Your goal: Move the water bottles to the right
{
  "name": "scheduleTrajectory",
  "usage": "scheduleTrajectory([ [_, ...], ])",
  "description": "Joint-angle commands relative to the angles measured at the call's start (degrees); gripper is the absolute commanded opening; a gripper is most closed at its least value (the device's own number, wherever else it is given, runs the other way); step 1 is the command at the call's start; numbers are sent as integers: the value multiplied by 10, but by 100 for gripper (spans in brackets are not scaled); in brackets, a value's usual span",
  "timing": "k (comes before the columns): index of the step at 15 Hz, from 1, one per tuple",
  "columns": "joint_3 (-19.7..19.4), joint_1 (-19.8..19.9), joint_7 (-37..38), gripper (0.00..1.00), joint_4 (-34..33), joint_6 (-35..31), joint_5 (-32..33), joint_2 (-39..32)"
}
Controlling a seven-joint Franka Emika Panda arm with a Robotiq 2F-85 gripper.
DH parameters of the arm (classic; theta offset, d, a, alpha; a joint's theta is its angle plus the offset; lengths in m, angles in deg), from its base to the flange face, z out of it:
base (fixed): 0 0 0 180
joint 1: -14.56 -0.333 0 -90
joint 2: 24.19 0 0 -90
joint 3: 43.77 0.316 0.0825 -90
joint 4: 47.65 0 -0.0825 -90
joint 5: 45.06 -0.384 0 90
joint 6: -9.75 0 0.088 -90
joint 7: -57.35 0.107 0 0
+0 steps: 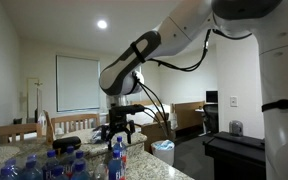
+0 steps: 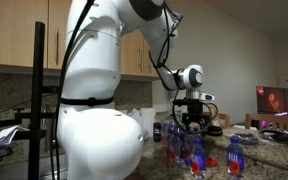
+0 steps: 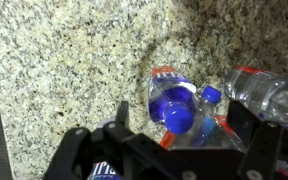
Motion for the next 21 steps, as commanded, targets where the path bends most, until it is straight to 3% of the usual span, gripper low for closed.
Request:
scheduleTrajectory([
  [1, -3, -3, -36, 74, -22, 22, -16, -24],
  [9, -4, -5, -41, 20, -22, 16, -24, -47],
  [13, -3, -6, -37, 0, -21, 14, -21, -47],
  [14, -3, -6, -36, 1, -20, 13, -20, -46],
  [15, -3, -6, -35, 31, -20, 12, -21, -46],
  [17, -3, -6, -35, 28, -21, 8, -25, -46],
  [21, -2, -7, -40, 51, -30, 5, -31, -56],
])
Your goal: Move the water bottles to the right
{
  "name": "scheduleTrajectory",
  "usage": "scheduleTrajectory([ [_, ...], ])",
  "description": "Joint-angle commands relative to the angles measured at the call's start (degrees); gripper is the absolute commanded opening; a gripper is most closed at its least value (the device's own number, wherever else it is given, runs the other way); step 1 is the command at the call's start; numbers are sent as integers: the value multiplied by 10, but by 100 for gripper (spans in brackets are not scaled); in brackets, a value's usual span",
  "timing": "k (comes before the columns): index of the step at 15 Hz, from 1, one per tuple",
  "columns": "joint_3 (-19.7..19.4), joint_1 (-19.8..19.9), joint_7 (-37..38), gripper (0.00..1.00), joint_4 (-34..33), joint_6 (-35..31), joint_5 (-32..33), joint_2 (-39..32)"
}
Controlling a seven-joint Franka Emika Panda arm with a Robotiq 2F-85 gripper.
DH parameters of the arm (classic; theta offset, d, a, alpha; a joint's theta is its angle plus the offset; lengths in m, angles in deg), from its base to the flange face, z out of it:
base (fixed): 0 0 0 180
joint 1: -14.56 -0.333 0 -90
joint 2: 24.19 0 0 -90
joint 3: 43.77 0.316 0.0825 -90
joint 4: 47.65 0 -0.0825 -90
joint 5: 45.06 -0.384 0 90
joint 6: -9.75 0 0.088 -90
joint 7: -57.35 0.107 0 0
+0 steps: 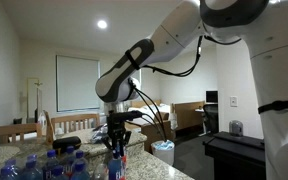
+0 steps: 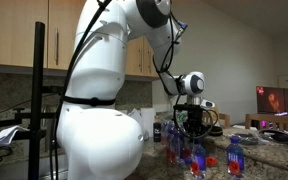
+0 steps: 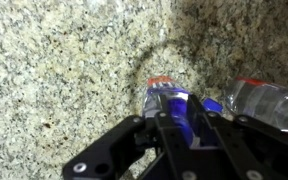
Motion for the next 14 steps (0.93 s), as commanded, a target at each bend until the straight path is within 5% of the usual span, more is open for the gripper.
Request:
scheduleTrajectory([
  [1, -2, -3, -25, 58, -13, -2, -24, -12],
  [7, -3, -6, -12, 95, -27, -36, -48, -28],
  [9, -6, -5, -10, 100, -25, -37, -47, -25],
  [10, -8, -4, -11, 66, -19, -39, -48, -19],
  [12, -12, -2, -10, 69, -11, -38, -49, -12],
  [14, -16, 0, -10, 56, -6, -39, -51, -8],
])
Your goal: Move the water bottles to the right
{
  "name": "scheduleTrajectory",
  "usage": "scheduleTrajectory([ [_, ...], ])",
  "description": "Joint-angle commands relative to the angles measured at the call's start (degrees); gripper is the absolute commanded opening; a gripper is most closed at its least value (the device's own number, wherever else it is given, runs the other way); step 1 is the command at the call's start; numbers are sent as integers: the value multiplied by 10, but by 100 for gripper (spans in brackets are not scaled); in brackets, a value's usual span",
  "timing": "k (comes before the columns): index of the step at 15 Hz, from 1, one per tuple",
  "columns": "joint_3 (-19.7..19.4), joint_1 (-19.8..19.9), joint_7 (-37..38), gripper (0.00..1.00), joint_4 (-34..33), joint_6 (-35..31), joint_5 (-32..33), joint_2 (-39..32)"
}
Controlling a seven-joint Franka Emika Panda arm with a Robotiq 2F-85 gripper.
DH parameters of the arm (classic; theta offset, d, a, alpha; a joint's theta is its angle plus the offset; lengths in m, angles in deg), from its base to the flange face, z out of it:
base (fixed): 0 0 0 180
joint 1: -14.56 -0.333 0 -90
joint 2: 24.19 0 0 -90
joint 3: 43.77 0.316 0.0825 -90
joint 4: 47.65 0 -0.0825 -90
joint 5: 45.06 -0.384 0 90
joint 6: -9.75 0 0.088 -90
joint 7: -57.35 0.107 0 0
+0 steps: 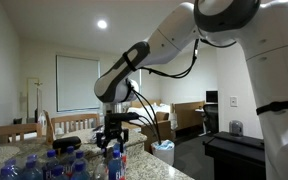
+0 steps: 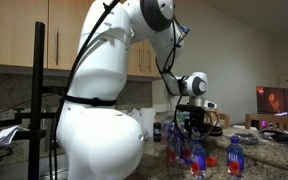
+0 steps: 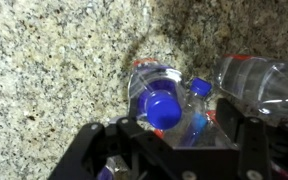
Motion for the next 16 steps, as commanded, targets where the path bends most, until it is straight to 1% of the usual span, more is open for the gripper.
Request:
scheduleTrajectory([
  [1, -7, 5, -12, 49, 18, -5, -17, 16],
  [5, -8, 2, -15, 22, 14, -3, -18, 12],
  [7, -7, 0, -15, 11, 13, 2, -13, 13],
  [13, -9, -1, 6, 10, 28, 36, -8, 47],
  [16, -11, 1, 17, 10, 53, 53, -9, 100],
])
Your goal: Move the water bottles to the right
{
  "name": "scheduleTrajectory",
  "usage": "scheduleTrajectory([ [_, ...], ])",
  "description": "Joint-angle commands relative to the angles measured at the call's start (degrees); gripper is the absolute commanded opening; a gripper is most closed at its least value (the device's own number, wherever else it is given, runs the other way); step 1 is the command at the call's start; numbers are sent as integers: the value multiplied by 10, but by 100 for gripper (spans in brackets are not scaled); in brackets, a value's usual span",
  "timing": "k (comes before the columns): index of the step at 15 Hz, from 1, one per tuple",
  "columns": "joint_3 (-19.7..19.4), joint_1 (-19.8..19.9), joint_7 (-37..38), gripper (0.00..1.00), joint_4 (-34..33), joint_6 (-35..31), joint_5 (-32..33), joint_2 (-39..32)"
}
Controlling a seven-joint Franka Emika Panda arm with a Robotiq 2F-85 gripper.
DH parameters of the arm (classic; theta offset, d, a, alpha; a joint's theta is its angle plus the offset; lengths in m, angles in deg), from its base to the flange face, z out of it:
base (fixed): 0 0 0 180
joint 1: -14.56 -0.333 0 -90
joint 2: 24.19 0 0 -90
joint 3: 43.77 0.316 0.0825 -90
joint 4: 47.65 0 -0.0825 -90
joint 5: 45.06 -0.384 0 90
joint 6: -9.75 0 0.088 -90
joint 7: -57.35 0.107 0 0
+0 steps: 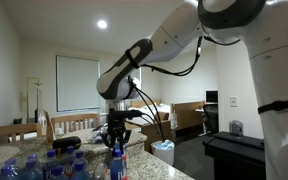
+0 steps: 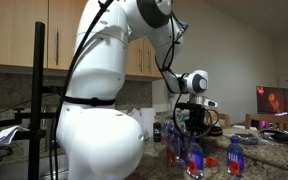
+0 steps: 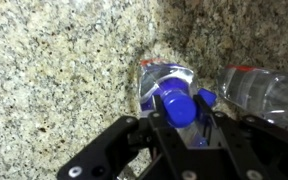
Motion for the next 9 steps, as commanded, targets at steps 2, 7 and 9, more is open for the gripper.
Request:
scheduleTrajectory([
  [2, -3, 5, 14, 10, 58, 26, -10, 120],
  [7, -16, 22, -4, 10, 70, 71, -9, 216],
  [9, -33, 37, -19, 10, 54, 101, -7, 241],
])
